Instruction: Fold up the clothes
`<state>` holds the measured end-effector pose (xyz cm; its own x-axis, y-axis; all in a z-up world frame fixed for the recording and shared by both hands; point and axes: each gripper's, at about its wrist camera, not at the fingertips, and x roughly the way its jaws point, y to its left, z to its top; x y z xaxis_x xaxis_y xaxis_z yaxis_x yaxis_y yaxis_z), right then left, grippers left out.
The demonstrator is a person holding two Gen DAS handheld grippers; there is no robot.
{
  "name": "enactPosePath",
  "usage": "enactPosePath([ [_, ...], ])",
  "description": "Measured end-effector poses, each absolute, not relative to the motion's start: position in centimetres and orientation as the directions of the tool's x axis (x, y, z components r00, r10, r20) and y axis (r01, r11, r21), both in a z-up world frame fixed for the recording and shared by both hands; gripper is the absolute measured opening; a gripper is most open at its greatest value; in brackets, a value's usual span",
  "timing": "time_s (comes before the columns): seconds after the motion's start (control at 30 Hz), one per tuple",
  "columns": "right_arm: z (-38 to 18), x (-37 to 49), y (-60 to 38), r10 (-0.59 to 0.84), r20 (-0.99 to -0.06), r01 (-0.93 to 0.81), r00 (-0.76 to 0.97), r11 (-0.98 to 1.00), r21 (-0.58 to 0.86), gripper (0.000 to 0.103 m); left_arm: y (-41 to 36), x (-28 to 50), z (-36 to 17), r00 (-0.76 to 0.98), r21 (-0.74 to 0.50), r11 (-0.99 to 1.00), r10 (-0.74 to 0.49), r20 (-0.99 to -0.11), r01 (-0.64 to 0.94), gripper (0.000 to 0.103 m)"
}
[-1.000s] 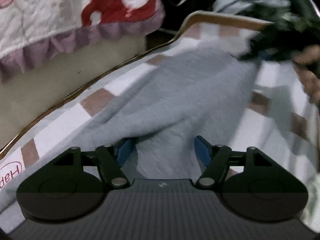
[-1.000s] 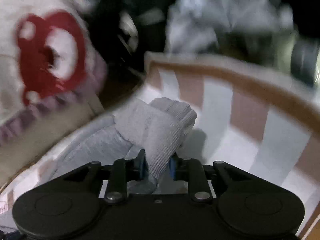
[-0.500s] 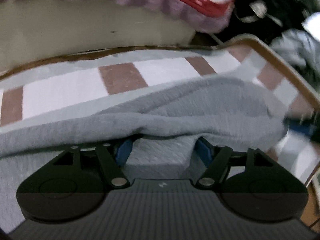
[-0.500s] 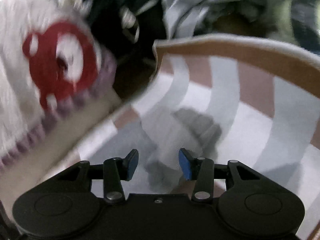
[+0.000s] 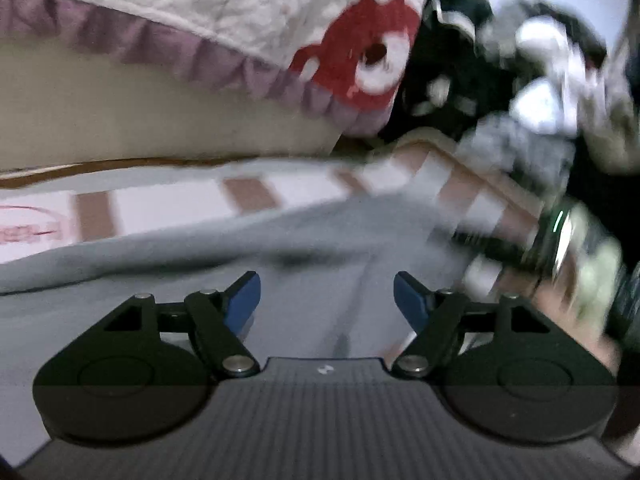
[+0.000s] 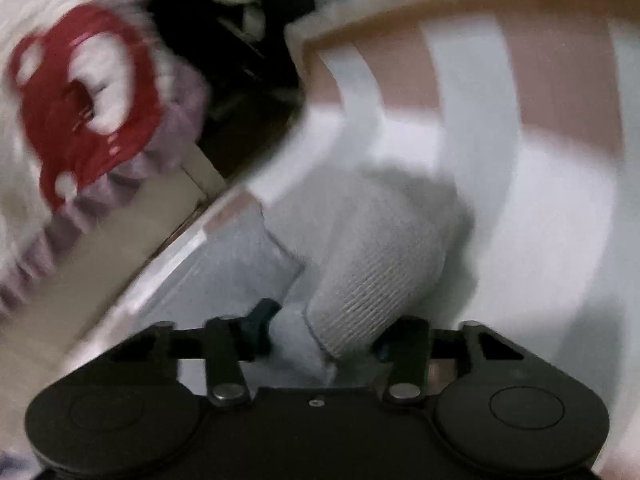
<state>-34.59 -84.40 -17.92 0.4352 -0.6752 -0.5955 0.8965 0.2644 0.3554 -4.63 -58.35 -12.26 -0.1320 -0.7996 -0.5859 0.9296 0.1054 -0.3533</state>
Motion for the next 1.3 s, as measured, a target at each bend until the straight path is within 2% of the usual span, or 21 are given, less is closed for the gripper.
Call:
enactPosePath([
  [0.07,-16.4,-34.4,-83.4,-0.737,-0.534,0.909,0.415,0.312,0.276,0.029,-57.5,-4.5,-13.5,-0.051,-0.231,0.141,-0.744,-0.667,0.963,0.073],
  [0.13,-14.8,-34.4,-83.1,-0.77,-0.496,0.915,0.4,0.305,0.264,0.029,-56.9,-3.5,-14.8,0.065,-0.132,0.225,-0.698,-0.714,0.965,0.071],
  [0.17,-14.5,-34.2,-83.3,-0.774,-0.495,0.916,0.396,0.299,0.266,0.029,-56.5,-2.8,-14.8,0.081,-0.143,0.258,-0.696,-0.714,0.956,0.069],
  [0.27,-15.9,-33.1,-84.3,-0.751,-0.575,0.946,0.324,0.263,0.189,0.032,-55.3,-0.7,-14.6,0.13,-0.175,0.356,-0.687,-0.715,0.918,0.058],
  [0.3,-16.6,-33.0,-84.5,-0.736,-0.611,0.956,0.293,0.247,0.161,0.037,-54.8,0.0,-14.5,0.146,-0.185,0.387,-0.682,-0.716,0.903,0.049],
  [0.37,-17.2,-33.5,-85.0,-0.706,-0.653,0.962,0.273,0.215,0.17,0.043,-54.0,1.4,-14.4,0.178,-0.205,0.449,-0.672,-0.719,0.87,0.046],
  [0.47,-16.0,-35.1,-85.1,-0.674,-0.693,0.965,0.255,0.129,0.229,0.063,-52.7,3.4,-14.2,0.223,-0.234,0.536,-0.653,-0.723,0.811,0.046],
  [0.5,-15.6,-35.4,-84.8,-0.664,-0.71,0.968,0.234,0.093,0.232,0.066,-52.3,4.1,-14.2,0.238,-0.243,0.564,-0.646,-0.725,0.789,0.048],
  [0.57,-14.9,-36.2,-84.1,-0.631,-0.749,0.971,0.203,0.031,0.237,0.066,-51.5,5.5,-14.0,0.266,-0.261,0.617,-0.63,-0.73,0.742,0.053],
  [0.63,-14.4,-36.2,-83.3,-0.614,-0.757,0.964,0.223,0.023,0.266,0.066,-50.1,6.9,-14.0,0.294,-0.264,0.669,-0.599,-0.745,0.695,0.066],
  [0.8,-13.5,-35.5,-81.6,-0.58,-0.762,0.945,0.288,0.042,0.325,0.066,-41.5,10.5,-14.2,0.347,-0.106,0.79,-0.38,-0.857,0.604,0.068],
  [0.83,-13.4,-35.1,-81.5,-0.574,-0.764,0.944,0.294,0.049,0.327,0.066,-40.1,11.2,-14.5,0.373,-0.038,0.803,-0.318,-0.871,0.595,0.068],
  [0.87,-13.4,-34.7,-81.3,-0.567,-0.767,0.943,0.3,0.055,0.328,0.066,-39.3,11.8,-15.0,0.43,0.081,0.798,-0.233,-0.872,0.597,0.068],
  [0.9,-13.4,-34.5,-81.2,-0.563,-0.769,0.943,0.303,0.057,0.329,0.067,-38.2,12.6,-15.5,0.475,0.155,0.793,-0.184,-0.86,0.589,0.073],
  [0.93,-13.5,-34.5,-81.2,-0.561,-0.771,0.943,0.302,0.055,0.33,0.067,-36.9,13.7,-15.8,0.505,0.164,0.802,-0.188,-0.842,0.574,0.088],
  [0.97,-13.6,-34.5,-81.2,-0.558,-0.773,0.943,0.302,0.053,0.33,0.067,-35.6,14.8,-16.0,0.527,0.159,0.825,-0.186,-0.829,0.542,0.087],
  [1.0,-13.7,-34.9,-81.3,-0.558,-0.774,0.94,0.299,0.033,0.339,0.067,-34.4,16.1,-16.2,0.539,0.133,0.864,-0.176,-0.824,0.486,0.092],
  [1.07,-14.0,-36.3,-81.4,-0.557,-0.778,0.929,0.291,-0.028,0.368,0.067,-32.4,18.1,-16.1,0.538,0.052,0.931,-0.163,-0.827,0.362,0.087],
  [1.13,-14.4,-37.7,-81.6,-0.557,-0.781,0.914,0.283,-0.089,0.395,0.067,-32.8,18.1,-15.3,0.532,-0.018,0.942,-0.204,-0.822,0.334,0.07],
  [1.3,-16.6,-39.6,-82.8,-0.542,-0.752,0.831,0.375,-0.163,0.532,0.067,-39.9,10.9,-12.5,0.395,-0.224,0.758,-0.54,-0.744,0.613,0.07],
])
